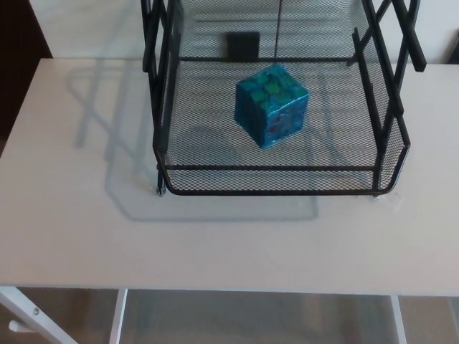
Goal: The robot walks towards a desk on which a file tray is kept in the middle and a cube is kept to its right. The robot lifts the cube using its right hand and places it on the file tray.
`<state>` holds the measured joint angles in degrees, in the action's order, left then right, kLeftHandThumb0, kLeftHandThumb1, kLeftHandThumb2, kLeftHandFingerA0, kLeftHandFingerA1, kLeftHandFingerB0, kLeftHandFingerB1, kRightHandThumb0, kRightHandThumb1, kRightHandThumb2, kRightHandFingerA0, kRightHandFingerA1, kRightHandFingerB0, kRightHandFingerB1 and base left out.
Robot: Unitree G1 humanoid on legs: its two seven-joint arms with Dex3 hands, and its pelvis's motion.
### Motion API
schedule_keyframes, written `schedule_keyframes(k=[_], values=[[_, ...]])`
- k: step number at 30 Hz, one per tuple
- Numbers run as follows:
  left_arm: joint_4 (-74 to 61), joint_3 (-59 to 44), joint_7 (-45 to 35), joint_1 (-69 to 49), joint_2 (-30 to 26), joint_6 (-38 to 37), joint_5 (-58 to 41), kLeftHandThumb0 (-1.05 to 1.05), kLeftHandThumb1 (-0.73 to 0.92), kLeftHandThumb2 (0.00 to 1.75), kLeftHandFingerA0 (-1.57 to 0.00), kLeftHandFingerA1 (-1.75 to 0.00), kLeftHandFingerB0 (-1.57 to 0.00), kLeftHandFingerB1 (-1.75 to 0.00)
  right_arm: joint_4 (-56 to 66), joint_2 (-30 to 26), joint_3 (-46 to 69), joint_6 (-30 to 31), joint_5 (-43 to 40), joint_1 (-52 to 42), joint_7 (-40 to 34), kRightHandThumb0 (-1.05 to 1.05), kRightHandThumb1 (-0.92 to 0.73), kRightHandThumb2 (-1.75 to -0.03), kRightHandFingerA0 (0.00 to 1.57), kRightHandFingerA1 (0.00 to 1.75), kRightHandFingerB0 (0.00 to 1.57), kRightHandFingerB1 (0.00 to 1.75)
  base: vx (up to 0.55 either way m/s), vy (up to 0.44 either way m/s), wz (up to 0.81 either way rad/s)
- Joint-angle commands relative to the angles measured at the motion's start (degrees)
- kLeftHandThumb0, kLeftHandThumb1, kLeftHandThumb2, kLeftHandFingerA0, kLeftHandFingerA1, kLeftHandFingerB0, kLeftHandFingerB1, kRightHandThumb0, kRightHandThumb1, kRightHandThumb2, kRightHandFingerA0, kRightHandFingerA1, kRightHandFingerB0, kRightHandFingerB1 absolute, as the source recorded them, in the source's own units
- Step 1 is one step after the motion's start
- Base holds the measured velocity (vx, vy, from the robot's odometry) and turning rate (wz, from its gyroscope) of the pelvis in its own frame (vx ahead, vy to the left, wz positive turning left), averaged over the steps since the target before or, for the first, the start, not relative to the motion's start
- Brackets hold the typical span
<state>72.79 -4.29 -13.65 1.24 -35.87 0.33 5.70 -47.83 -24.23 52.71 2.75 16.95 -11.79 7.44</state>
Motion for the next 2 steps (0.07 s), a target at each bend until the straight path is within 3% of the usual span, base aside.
schedule_keyframes(k=[1, 2], values=[[-0.02, -1.92, 3.61, -0.64, -0.86, 1.17, -1.05, -1.05, 0.81, 1.43, -0.59, -1.01, -0.21, -0.75, 5.89, 5.57, -4.61, 2.27, -1.78, -7.97, -7.47, -0.36, -0.64, -0.59, 0.13, 0.4, 0.25, 0.33, 0.0, 0.0, 0.0], [0.0, -1.64, 3.7, -0.66, -0.9, 1.05, -0.6, -1.05, 0.81, 1.43, -0.59, -1.01, -0.21, -0.75, 4.2, 3.69, -9.99, -2.33, 3.04, -10.41, -6.75, -0.36, -0.64, -0.59, 0.13, 0.4, 0.25, 0.33, 0.0, 0.0, 0.0]])
